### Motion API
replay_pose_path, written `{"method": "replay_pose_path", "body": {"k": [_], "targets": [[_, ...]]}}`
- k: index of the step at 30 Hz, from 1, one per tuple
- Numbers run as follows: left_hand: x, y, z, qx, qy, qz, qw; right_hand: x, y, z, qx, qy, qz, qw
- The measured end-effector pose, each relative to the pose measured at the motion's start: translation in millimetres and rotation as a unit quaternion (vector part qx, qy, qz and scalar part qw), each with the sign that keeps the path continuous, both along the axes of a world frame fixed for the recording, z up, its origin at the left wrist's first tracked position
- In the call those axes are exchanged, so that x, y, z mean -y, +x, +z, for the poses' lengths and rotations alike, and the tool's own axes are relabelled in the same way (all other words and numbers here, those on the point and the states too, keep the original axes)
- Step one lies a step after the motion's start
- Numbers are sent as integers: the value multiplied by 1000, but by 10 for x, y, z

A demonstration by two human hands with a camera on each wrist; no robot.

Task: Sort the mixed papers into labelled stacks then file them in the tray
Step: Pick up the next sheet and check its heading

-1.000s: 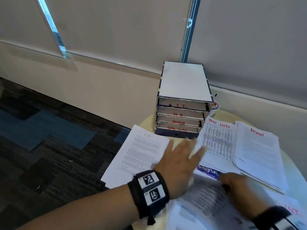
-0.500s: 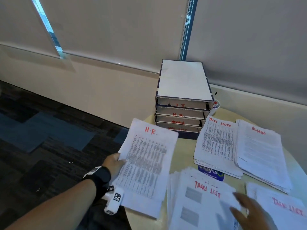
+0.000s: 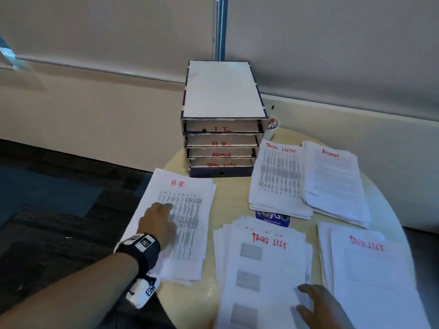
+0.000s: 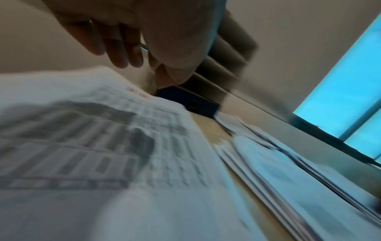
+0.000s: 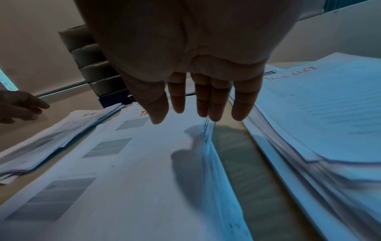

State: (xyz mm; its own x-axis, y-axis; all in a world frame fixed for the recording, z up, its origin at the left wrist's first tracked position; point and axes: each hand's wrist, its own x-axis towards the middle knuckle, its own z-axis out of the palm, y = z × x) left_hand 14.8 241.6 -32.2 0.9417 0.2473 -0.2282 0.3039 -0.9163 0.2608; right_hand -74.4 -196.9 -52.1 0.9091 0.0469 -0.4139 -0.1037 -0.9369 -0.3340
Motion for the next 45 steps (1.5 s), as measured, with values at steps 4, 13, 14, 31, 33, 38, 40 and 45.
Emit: {"method": "replay_pose_path", "body": {"k": [4,13,14,31,33,38,40,45], "targets": [[726,-228,-66,-102,-101,-218,965,-43,-62,57,-128,-51,-63,988],[1671,-472,-376,-218,-133,-110,961,-114,42,-36,-116,5,-134,984],[1699,-466,-401,-215,-162,-69,961,-116,44,-47,-113,17,-145,983],[1573,-301,-480,-54,-240,52,968,-212,301,-11,-24,140,-251,957],[1561,-300,-479,-59,-222,23,973,-191,297,8,-34,131,-244,960],[1466,-258,-382,-101,-112,-122,981,-135,257,39,-1,109,-265,958],[1416,-264,-299,-111,-59,-179,976,-93,246,41,23,117,-279,953],[1247,-388,-151,-23,-74,-265,961,-3,234,30,49,206,-300,930]]}}
